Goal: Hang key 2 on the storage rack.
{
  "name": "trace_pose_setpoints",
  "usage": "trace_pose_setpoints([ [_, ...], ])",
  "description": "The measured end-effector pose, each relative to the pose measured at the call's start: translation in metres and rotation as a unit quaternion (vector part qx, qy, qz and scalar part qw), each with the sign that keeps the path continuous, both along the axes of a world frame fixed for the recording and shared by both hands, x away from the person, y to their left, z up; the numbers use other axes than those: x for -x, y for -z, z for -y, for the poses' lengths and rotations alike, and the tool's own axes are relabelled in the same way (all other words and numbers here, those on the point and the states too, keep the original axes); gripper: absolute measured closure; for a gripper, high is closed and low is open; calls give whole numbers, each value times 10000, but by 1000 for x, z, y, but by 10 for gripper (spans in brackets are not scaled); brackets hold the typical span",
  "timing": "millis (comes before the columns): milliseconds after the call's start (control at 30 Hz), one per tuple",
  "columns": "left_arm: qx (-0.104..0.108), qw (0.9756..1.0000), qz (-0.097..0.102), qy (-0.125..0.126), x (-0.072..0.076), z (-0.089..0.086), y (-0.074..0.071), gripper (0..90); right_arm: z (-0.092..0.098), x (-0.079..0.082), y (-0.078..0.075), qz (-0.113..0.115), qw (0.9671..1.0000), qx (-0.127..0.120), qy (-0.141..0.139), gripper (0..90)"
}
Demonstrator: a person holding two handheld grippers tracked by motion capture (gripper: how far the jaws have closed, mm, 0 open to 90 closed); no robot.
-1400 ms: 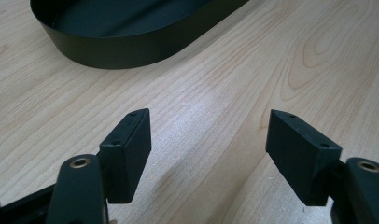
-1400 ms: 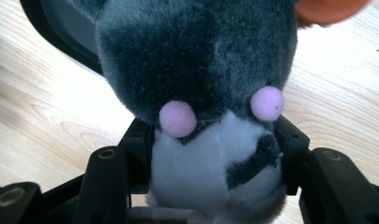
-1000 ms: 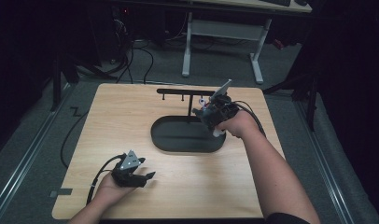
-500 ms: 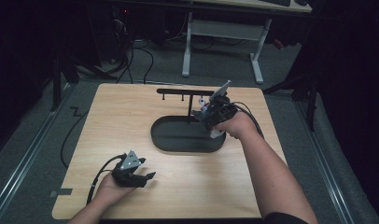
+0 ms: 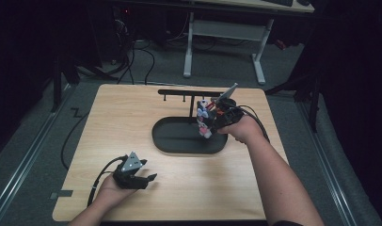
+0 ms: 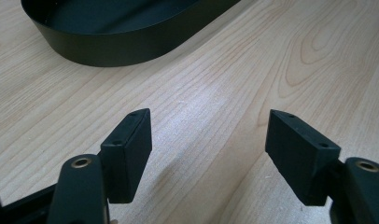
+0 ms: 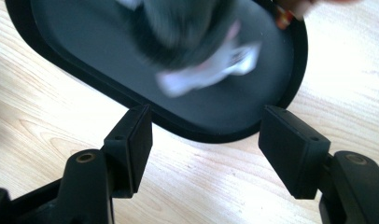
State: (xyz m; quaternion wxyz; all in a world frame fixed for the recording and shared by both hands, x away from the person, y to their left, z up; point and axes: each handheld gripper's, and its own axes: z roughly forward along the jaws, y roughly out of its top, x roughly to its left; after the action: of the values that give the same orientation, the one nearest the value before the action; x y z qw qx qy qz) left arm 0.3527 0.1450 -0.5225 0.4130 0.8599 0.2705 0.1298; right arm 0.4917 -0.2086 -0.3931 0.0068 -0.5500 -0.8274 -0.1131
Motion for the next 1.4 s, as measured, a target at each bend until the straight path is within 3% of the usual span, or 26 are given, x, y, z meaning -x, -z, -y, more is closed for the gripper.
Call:
trace_pose_setpoints([
  [267,-23,10000,-12,-15,0,0,0,319,7,10,4,19,10000,-55,7,357],
  [400,-22,10000,-18,-30,-1,0,0,319,11,15,2,150,9998,-139,-42,358],
  [667,20,10000,-32,-12,-1,0,0,317,20,37,9,566,9981,-186,-146,356],
  [867,55,10000,-21,29,-1,1,0,314,26,62,27,1090,9932,-191,-367,356],
  [933,53,10000,-17,27,-1,1,0,314,28,73,35,1374,9892,-232,-456,354],
  [1033,47,10000,-28,27,-1,2,1,313,30,91,47,1873,9800,-347,-580,353],
  [1100,35,10000,-30,46,-1,2,1,312,33,103,57,2121,9739,-594,-542,342],
  [1167,37,10000,-19,60,0,3,1,310,39,116,69,2436,9646,-885,-492,340],
  [1200,35,10000,-16,66,1,3,2,309,41,121,72,2531,9617,-949,-461,340],
  [1233,43,10000,-23,74,1,4,2,307,44,128,79,2705,9563,-1024,-437,339],
  [1400,-85,9999,-77,9,1,6,6,301,57,154,100,3314,9371,-1035,-364,299],
])
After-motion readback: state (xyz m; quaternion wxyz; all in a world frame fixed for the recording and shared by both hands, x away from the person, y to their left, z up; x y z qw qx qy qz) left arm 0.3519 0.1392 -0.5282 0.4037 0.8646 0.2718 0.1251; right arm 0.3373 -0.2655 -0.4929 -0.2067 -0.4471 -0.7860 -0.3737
